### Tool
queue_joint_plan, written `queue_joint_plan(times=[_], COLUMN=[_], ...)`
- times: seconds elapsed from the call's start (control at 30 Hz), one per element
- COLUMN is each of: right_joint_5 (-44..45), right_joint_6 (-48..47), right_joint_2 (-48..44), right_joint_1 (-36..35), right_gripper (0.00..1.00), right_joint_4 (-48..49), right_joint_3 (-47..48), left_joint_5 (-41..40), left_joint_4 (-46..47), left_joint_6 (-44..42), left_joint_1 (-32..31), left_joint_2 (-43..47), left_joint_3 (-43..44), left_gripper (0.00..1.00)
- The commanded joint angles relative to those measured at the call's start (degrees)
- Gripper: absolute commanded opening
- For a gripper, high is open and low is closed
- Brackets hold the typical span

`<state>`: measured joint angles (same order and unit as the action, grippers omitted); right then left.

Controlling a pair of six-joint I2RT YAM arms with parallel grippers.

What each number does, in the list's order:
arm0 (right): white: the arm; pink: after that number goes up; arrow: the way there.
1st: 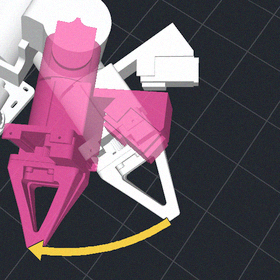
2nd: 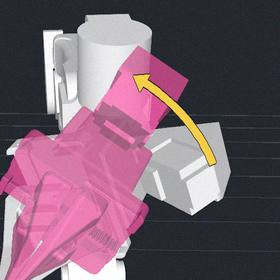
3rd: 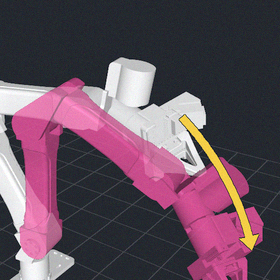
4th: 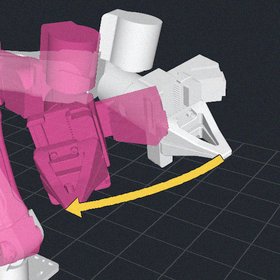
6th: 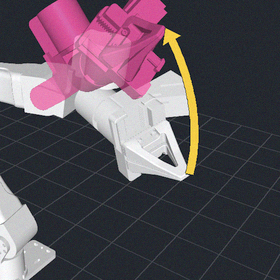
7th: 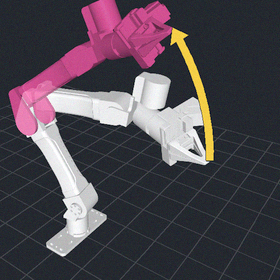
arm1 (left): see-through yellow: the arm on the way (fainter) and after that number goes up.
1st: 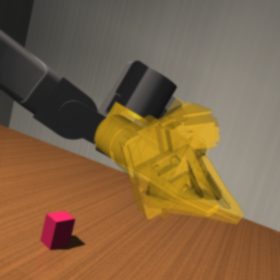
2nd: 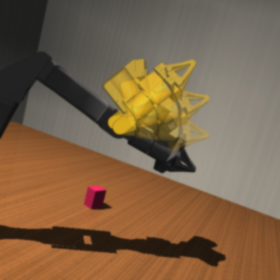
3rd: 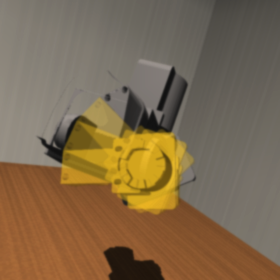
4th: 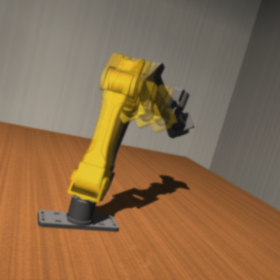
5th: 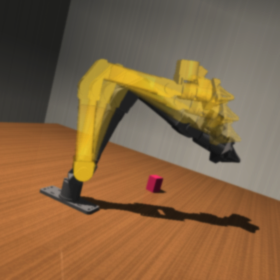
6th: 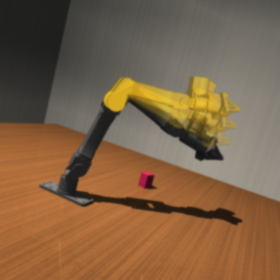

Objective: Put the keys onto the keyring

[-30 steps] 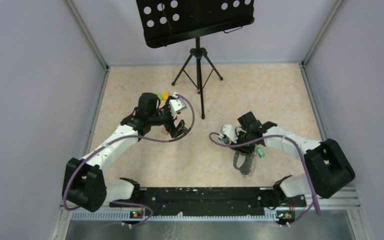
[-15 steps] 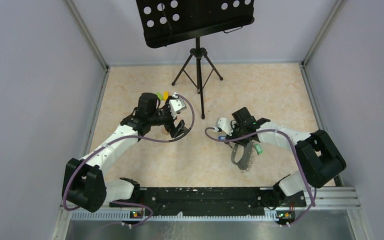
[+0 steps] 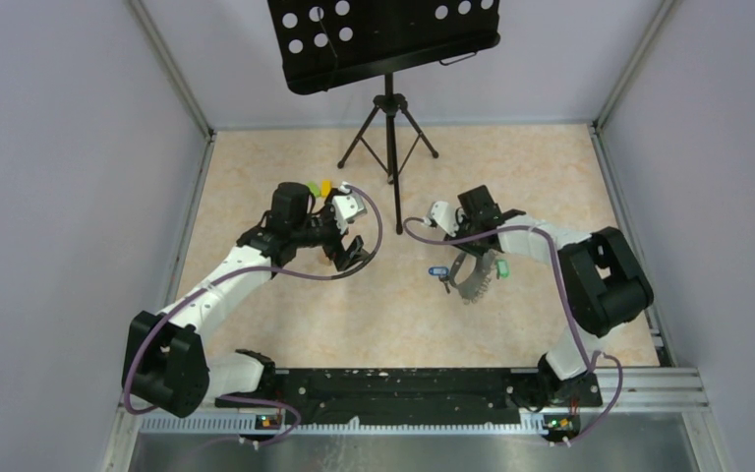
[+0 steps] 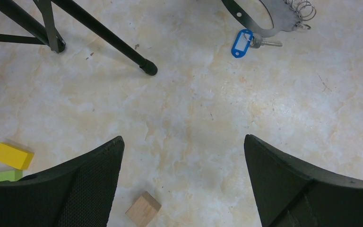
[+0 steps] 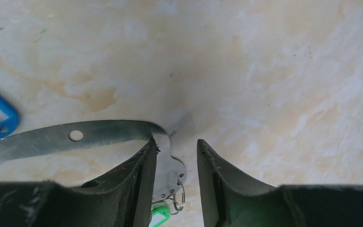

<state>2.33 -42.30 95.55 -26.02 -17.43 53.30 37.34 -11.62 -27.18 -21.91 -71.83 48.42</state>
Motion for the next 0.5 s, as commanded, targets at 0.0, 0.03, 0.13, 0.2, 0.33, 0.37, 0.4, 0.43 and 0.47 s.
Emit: queue_joint_plan(times=[0.0,0.03,0.13,0.2,0.33,0.37,0.4,0.43,0.47], right_joint_5=[3.6,3.9,1.2,-1.9,-7.5,-8.2,-8.5,-8.8,-8.8], right_joint_6=[3.4,4.0,5.3,6.2,8.3,9.0,9.7,10.6,11.2], right_joint_2=[4.3,4.3,2.7,0.1,-4.8,-5.8,-6.8,-7.6,-8.3], right_joint_1=[1.4,2.0,4.2,5.3,6.0,6.1,6.1,6.4,6.6], right_gripper=[0.37,0.37,0.37,0.39,0.43,0.44,0.45,0.46,0.46], right_joint_4=[-0.1,0.1,-1.6,-3.5,-8.4,-9.2,-9.9,-10.6,-11.1], right_joint_3=[1.4,1.7,2.7,3.4,4.2,4.2,4.0,3.7,3.6], left_joint_5=[-0.2,-0.3,-0.2,-0.2,-0.1,0.0,0.1,0.2,0.2], left_joint_4=[1.6,1.6,1.5,1.5,1.5,1.6,1.5,1.5,1.5], left_joint_6=[-0.7,-0.7,-0.8,-0.7,-0.5,-0.4,-0.4,-0.4,-0.4], left_joint_1=[-0.3,-0.2,-0.3,-0.3,-0.3,-0.2,-0.2,-0.3,-0.2], left_joint_2=[1.0,1.0,0.7,0.6,0.3,0.2,0.2,0.1,0.1], left_joint_3=[-0.2,-0.1,-0.2,-0.2,0.0,0.1,0.1,0.1,0.1], left_gripper=[0.99,0.98,0.98,0.98,0.98,0.98,0.98,0.99,0.98])
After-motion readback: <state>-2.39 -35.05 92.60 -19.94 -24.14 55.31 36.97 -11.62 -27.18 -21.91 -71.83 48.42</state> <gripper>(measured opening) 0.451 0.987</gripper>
